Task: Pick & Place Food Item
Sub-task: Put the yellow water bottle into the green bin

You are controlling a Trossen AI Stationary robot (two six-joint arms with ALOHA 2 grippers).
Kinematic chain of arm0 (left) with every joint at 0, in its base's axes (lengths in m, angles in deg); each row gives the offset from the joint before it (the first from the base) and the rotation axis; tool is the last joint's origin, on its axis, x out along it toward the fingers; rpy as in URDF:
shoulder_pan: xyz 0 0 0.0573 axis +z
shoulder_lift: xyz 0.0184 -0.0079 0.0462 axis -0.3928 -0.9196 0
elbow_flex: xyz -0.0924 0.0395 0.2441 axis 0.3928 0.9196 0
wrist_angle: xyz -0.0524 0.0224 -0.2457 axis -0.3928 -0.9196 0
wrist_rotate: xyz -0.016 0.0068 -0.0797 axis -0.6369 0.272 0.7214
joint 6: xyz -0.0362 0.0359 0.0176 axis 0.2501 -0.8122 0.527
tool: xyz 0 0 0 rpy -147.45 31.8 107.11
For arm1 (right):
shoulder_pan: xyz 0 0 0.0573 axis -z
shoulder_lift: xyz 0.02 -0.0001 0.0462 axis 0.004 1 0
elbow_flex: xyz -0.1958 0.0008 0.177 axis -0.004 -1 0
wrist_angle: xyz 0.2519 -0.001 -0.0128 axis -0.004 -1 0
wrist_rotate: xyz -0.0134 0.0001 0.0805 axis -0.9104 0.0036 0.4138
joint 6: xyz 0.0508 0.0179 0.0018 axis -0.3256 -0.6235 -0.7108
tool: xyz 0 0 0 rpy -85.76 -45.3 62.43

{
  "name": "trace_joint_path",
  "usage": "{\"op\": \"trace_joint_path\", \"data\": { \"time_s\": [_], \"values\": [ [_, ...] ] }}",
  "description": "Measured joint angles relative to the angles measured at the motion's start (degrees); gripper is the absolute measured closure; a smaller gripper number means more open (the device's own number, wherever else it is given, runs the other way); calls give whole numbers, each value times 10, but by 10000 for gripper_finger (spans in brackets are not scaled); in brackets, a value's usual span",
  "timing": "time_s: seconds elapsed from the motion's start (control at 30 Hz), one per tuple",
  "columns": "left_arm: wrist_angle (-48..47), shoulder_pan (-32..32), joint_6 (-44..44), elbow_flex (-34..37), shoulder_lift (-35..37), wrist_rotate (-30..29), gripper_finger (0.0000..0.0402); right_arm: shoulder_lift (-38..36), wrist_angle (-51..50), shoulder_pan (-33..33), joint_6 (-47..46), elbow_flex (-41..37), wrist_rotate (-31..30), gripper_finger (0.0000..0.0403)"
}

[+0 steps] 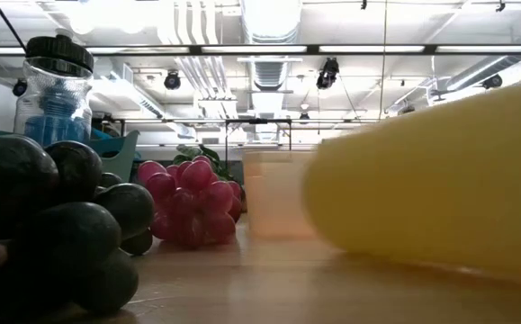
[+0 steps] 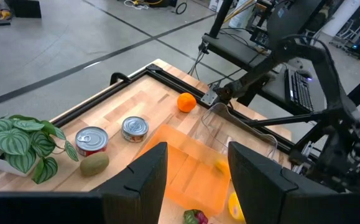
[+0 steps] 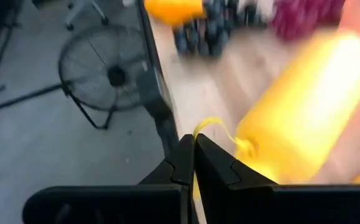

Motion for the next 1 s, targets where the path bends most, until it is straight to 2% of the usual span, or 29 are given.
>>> {"op": "trace_joint_path", "data": {
  "time_s": [0.47, 0.8, 1.0],
  "values": [
    [0, 0, 0, 0, 0, 0, 229, -107, -5, 8, 109, -4, -124, 394],
    [0, 0, 0, 0, 0, 0, 229, -140, 10, 44, 268, 50, -136, 394],
    [0, 0, 0, 0, 0, 0, 229, -140, 83, 75, 399, 90, -111, 394]
  ]
}}
